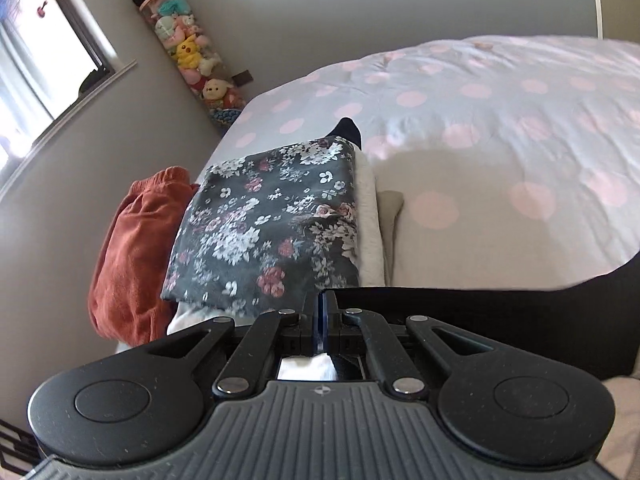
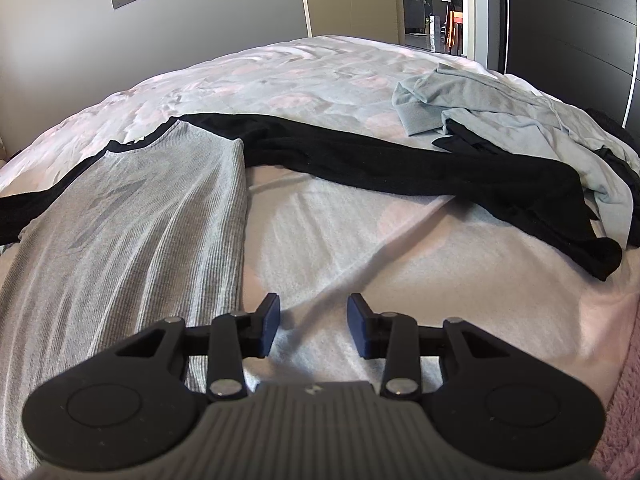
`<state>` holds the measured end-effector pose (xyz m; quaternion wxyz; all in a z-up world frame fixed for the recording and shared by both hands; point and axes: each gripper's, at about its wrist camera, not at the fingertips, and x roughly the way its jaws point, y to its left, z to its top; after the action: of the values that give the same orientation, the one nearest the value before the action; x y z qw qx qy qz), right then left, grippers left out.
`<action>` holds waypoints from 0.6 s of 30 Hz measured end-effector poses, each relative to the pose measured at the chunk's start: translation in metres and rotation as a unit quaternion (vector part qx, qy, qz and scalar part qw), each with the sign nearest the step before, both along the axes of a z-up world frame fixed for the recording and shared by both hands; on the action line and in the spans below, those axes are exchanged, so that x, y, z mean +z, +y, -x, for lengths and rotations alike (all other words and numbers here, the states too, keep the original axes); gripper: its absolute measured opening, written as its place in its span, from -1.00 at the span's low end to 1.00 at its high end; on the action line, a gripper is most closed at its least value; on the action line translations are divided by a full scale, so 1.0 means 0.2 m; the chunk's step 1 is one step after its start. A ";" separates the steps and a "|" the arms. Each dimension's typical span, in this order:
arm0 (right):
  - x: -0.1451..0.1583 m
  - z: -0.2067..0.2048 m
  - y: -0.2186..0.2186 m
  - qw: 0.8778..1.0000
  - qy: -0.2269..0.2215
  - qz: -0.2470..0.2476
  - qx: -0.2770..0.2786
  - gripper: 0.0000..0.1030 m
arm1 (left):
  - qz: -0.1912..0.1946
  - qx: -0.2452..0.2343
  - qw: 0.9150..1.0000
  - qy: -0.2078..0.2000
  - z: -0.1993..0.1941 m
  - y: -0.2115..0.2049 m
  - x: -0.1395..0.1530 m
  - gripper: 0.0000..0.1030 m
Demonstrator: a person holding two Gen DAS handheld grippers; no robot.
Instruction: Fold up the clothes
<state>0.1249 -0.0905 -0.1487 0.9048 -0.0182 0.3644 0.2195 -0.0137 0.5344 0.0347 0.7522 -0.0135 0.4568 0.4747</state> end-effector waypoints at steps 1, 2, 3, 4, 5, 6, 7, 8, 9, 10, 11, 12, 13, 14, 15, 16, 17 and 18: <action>0.00 0.00 0.00 1.000 -0.001 0.001 0.001 -0.19 | -0.006 -0.003 1.000 0.011 -0.02 0.01 -0.03 -0.99; -0.01 0.00 0.00 1.000 -0.002 0.003 0.002 -0.18 | -0.007 -0.008 1.000 0.014 -0.04 0.02 -0.06 -0.99; -0.01 0.00 0.01 1.000 -0.003 0.006 0.004 -0.17 | -0.008 -0.012 1.000 0.018 -0.06 0.02 -0.09 -0.98; -0.01 0.01 0.01 1.000 -0.005 0.008 0.006 -0.15 | -0.008 -0.015 1.000 0.019 -0.08 0.02 -0.11 -0.94; -0.01 0.01 0.01 1.000 -0.007 0.010 0.007 -0.13 | -0.008 -0.018 1.000 0.021 -0.09 0.03 -0.13 -0.93; -0.01 0.01 0.02 1.000 -0.009 0.012 0.009 -0.11 | -0.012 -0.024 0.999 0.027 -0.10 0.02 -0.15 -0.93; -0.01 0.01 0.02 1.000 -0.010 0.014 0.011 -0.09 | -0.014 -0.030 0.999 0.034 -0.11 0.02 -0.17 -0.93; -0.01 0.02 0.03 1.000 -0.012 0.016 0.012 -0.08 | -0.016 -0.036 0.998 0.040 -0.12 0.02 -0.19 -0.90; -0.01 0.02 0.03 1.000 -0.012 0.016 0.012 -0.06 | -0.011 -0.042 0.998 0.042 -0.12 0.02 -0.19 -0.87; -0.01 0.02 0.03 1.000 -0.013 0.015 0.012 -0.06 | -0.003 -0.046 0.998 0.041 -0.12 0.01 -0.20 -0.76; -0.01 0.02 0.03 1.000 -0.014 0.015 0.012 -0.06 | 0.000 -0.047 0.998 0.034 -0.11 0.00 -0.19 -0.62; -0.01 0.02 0.02 1.000 -0.016 0.014 0.011 -0.06 | 0.004 -0.048 0.998 0.027 -0.10 -0.01 -0.18 -0.56; 0.00 0.03 0.02 1.000 -0.019 0.014 0.011 -0.06 | 0.007 -0.049 0.999 0.019 -0.09 -0.02 -0.16 -0.47; 0.01 0.04 0.02 1.000 -0.021 0.013 0.011 -0.06 | 0.007 -0.053 0.999 0.006 -0.07 -0.06 -0.14 -0.39; 0.01 0.04 0.02 1.000 -0.023 0.012 0.012 -0.06 | 0.009 -0.057 0.998 -0.006 -0.05 -0.11 -0.12 -0.33; 0.02 0.05 0.02 1.000 -0.025 0.011 0.013 -0.06 | 0.016 -0.067 0.997 -0.019 -0.03 -0.16 -0.11 -0.19; 0.03 0.05 0.02 1.000 -0.025 0.010 0.013 -0.06 | 0.024 -0.077 0.996 -0.032 -0.01 -0.22 -0.10 -0.14; 0.04 0.06 0.01 1.000 -0.024 0.008 0.013 -0.06 | 0.041 -0.092 0.994 -0.044 0.01 -0.30 -0.10 -0.14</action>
<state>0.1125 -0.0882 -0.1412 0.9102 -0.0355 0.3445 0.2273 -0.0157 0.4746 0.0150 0.8110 -0.0226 0.4416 0.3831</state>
